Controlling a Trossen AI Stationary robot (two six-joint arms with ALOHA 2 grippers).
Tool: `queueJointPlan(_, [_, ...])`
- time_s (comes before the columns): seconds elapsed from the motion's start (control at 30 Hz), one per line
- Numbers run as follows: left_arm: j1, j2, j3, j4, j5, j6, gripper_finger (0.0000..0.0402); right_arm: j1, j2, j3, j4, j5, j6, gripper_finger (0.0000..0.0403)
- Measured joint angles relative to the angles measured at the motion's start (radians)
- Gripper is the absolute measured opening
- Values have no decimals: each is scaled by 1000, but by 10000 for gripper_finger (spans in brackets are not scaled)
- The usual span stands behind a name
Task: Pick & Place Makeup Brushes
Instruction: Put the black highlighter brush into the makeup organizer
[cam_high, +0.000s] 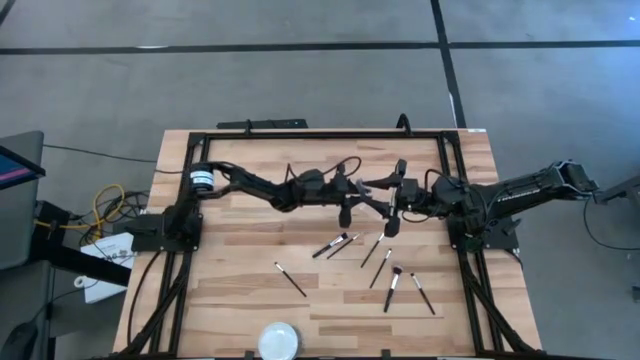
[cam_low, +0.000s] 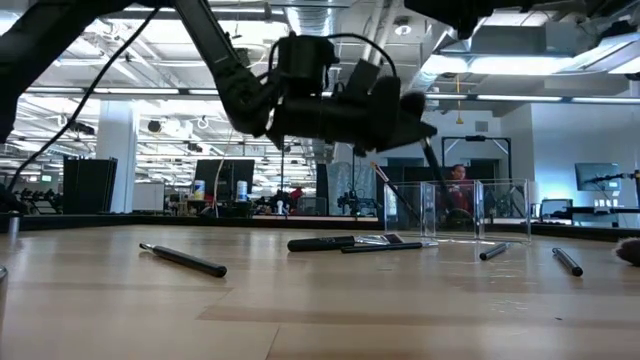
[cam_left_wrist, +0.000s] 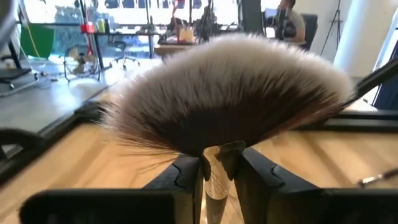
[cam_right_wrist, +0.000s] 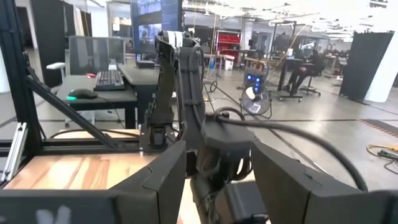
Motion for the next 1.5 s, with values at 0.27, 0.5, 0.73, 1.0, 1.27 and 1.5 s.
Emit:
queueJointPlan(0.27, [-4, 15, 1, -6, -23, 109, 87, 0, 0, 0, 0, -3, 35, 168])
queueJointPlan(0.5, [0, -19, 2, -38, -23, 104, 127, 0, 0, 0, -23, -4, 56, 168])
queueJointPlan(0.73, [-29, -108, -53, -60, -21, 96, 159, 0, 0, 0, -53, -4, 79, 168])
queueJointPlan(1.0, [-33, -323, -161, -140, -23, 136, 161, 0, 0, 0, -66, -4, 79, 168])
queueJointPlan(1.27, [-32, -347, -174, -240, -23, 134, 148, 14, 13, 0, -72, -3, 80, 168])
queueJointPlan(1.5, [-43, -479, -178, -658, -23, 137, 137, -9, 153, 0, -31, -4, 72, 173])
